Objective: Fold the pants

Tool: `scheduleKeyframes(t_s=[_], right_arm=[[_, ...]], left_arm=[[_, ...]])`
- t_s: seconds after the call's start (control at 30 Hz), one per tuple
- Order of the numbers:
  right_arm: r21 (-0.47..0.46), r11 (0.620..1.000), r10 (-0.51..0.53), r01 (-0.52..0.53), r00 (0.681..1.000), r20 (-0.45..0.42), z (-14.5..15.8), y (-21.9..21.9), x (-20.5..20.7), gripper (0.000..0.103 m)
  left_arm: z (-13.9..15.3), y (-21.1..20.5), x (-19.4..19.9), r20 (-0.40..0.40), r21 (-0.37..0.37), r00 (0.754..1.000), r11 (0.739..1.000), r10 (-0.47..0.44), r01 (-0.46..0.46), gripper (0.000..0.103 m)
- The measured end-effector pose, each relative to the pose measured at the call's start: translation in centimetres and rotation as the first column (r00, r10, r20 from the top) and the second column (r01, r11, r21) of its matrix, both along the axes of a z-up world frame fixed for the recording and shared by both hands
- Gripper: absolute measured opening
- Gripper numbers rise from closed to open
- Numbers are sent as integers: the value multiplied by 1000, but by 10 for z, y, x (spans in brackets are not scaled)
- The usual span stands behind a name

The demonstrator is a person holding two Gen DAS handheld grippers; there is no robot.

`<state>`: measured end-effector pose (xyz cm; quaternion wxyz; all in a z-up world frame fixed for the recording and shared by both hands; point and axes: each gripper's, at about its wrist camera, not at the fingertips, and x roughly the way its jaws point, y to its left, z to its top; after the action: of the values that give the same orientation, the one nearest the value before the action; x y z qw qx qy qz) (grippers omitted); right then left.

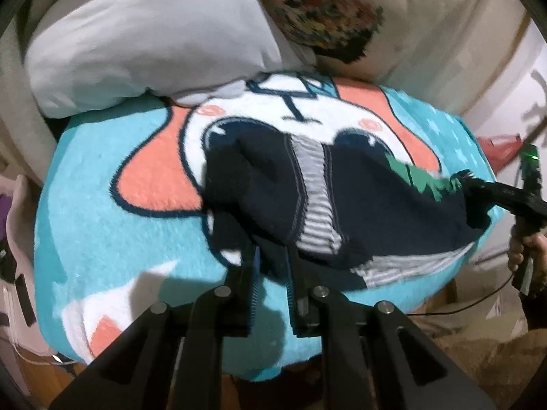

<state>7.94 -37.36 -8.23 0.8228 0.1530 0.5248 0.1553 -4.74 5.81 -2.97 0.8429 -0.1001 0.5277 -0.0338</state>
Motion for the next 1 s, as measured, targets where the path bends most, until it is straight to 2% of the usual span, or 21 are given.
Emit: scheduleKeyframes(t_s=[0.1, 0.2, 0.3, 0.37, 0.43, 0.53, 0.67, 0.73, 0.8, 0.83, 0.87, 0.9, 0.93, 1.0], right_arm=[[6, 1000, -6, 6, 997, 71, 28, -7, 20, 19], [-17, 1000, -3, 4, 995, 103, 39, -17, 42, 16], [-33, 999, -26, 29, 995, 95, 33, -38, 60, 6], [-38, 998, -39, 42, 997, 69, 23, -51, 69, 7], [-53, 997, -56, 57, 998, 23, 3, -62, 77, 7], [-147, 985, -91, 91, 996, 11, -11, -74, 81, 9], [-123, 985, -117, 124, 991, 65, 4, -81, 77, 13], [-130, 984, -112, 124, 989, 93, 12, -77, 74, 19], [-116, 987, -103, 115, 989, 105, 18, -72, 71, 23], [-103, 989, -96, 107, 990, 105, 19, -69, 69, 23], [-100, 990, -91, 101, 990, 104, 19, -65, 69, 23], [-98, 991, -84, 95, 991, 104, 20, -61, 67, 23], [-96, 991, -81, 91, 991, 103, 20, -57, 65, 23], [-79, 993, -80, 88, 992, 102, 23, -51, 59, 23]], left_arm=[[5, 2, 5, 18, -13, 998, 999, 53, -52, 14], [9, -1, 10, 30, -19, 995, 995, 95, -95, 14], [11, -6, 13, 30, -17, 992, 993, 119, -118, 15], [10, -10, 15, 25, -17, 990, 990, 138, -137, 19], [7, -11, 17, 11, -18, 987, 987, 159, -158, 27], [-1, -8, 25, -22, -33, 979, 979, 201, -202, 35], [-6, 7, 39, -39, -94, 960, 956, 277, -279, 49], [-10, 11, 48, -53, -133, 954, 944, 297, -301, 67], [-17, 9, 56, -70, -125, 955, 947, 289, -296, 69], [-21, 3, 61, -83, -84, 959, 957, 270, -277, 63], [-23, -2, 63, -95, -39, 962, 965, 256, -261, 50], [-27, -9, 66, -118, 28, 963, 970, 243, -241, 17], [-31, -15, 66, -151, 71, 962, 973, 229, -221, 11], [-32, -16, 61, -166, 94, 957, 970, 236, -223, 10]])
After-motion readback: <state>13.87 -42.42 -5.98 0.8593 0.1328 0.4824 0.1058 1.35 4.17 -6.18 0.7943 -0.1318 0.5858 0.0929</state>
